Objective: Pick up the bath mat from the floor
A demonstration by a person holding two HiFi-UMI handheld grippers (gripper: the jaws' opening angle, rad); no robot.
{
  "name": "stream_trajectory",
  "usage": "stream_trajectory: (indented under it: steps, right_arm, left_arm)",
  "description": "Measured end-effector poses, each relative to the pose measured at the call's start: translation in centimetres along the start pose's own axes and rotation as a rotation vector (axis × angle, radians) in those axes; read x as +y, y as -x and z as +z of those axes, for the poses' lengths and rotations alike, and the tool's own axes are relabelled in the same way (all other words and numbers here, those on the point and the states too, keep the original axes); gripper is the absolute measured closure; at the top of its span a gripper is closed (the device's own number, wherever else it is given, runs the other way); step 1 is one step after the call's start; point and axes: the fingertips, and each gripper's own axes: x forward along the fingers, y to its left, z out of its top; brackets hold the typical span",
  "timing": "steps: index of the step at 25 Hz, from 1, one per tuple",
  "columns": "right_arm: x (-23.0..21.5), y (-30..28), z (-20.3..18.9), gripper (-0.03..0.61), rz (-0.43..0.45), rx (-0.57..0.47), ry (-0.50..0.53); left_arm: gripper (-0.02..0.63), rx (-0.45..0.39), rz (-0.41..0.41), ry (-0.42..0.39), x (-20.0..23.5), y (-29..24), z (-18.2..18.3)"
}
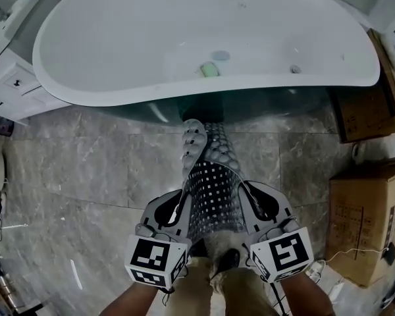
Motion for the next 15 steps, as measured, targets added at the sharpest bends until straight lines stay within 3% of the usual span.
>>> stream_trajectory:
  steps: [15]
  right_arm:
    - [2.9,6.6,11.8,0.555,0.018,-0.055,0.016]
  left_arm:
    - [0.577,-0.04,0.005,-0.022,-3.2,8.7,10.3]
